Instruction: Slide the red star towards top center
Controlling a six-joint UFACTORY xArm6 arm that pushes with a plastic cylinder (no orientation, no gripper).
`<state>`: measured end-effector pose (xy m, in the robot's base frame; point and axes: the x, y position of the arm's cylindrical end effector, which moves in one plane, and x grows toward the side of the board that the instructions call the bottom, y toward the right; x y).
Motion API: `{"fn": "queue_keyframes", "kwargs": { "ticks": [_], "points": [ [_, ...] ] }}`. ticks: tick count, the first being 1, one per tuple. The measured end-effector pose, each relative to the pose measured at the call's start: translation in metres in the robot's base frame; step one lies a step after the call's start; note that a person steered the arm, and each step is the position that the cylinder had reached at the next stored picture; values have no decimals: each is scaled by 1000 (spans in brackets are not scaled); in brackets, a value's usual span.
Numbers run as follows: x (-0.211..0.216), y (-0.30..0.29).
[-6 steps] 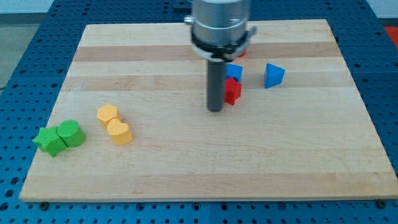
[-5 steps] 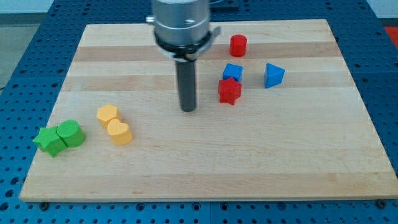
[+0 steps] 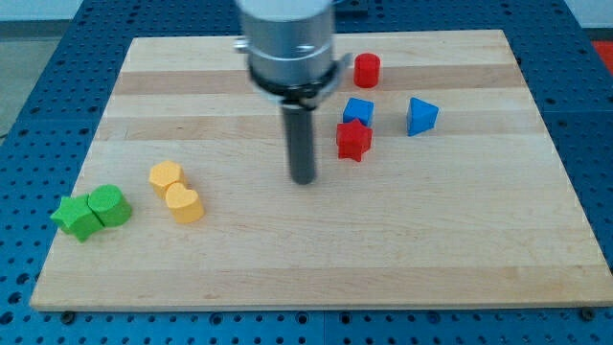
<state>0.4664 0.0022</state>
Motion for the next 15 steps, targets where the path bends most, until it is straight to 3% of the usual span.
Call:
{"fn": "queue_keyframes", "kwargs": {
  "ticks": [1,2,4,5,6,8,10,11,12,15],
  "points": [
    [13,77],
    [-7,132],
    [-49,78],
    [-28,11],
    [-54,-38],
    [-137,-50],
    [-168,-51],
    [-160,-26],
    [-163,-43],
    [-236,-44]
  ]
}}
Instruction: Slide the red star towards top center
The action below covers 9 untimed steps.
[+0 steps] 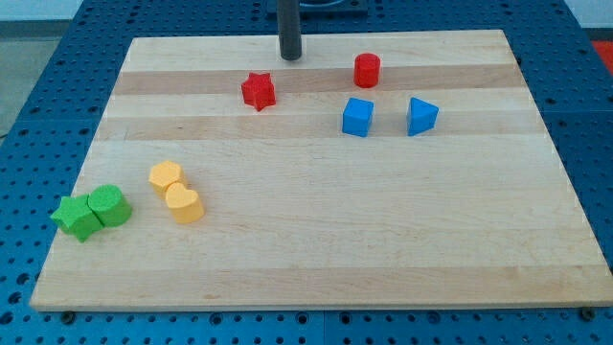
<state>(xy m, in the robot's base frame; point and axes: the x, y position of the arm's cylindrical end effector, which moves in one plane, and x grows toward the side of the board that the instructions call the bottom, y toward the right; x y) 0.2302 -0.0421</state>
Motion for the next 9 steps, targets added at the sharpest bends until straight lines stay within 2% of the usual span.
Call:
{"fn": "queue_keyframes", "kwargs": {
  "ticks": [3,4,5,7,9],
  "points": [
    [5,3],
    [46,35],
    [94,17],
    [143,-69],
    [75,-90]
  ]
}}
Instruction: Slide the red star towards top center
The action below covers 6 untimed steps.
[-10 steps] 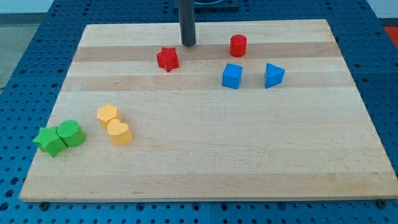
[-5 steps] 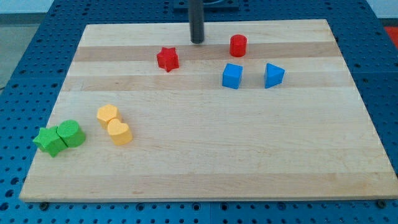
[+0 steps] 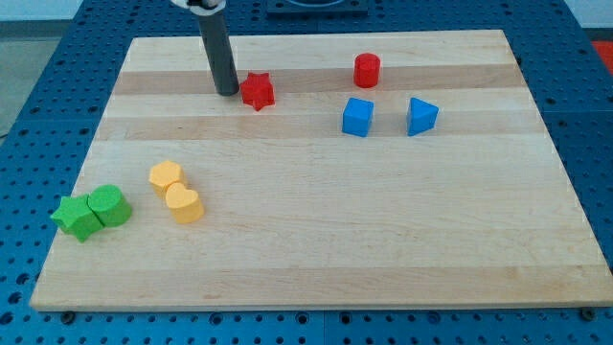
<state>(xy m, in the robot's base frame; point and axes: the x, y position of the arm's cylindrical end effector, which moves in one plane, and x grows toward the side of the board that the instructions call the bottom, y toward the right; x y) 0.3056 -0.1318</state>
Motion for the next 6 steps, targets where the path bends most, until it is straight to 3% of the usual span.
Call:
{"fn": "queue_keyframes", "kwargs": {
  "ticks": [4,5,6],
  "points": [
    [4,0],
    [21,-22],
    [70,15]
  ]
}}
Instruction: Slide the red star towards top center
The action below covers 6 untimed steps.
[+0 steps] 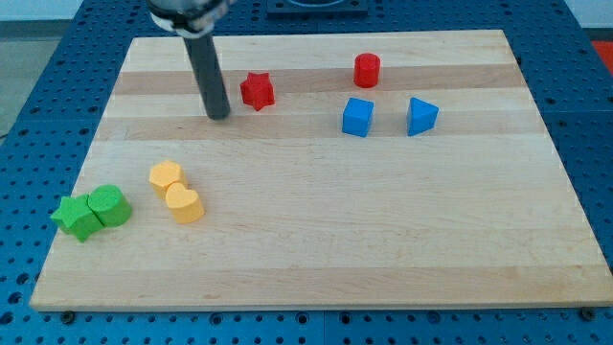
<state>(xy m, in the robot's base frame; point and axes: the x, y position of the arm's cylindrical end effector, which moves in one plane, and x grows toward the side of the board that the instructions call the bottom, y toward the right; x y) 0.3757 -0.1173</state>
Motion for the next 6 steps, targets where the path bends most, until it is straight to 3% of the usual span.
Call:
{"fn": "queue_keyframes", "kwargs": {
  "ticks": [3,4,5,6],
  "points": [
    [-51,66],
    [-28,55],
    [-28,7],
    [-60,6]
  ]
}}
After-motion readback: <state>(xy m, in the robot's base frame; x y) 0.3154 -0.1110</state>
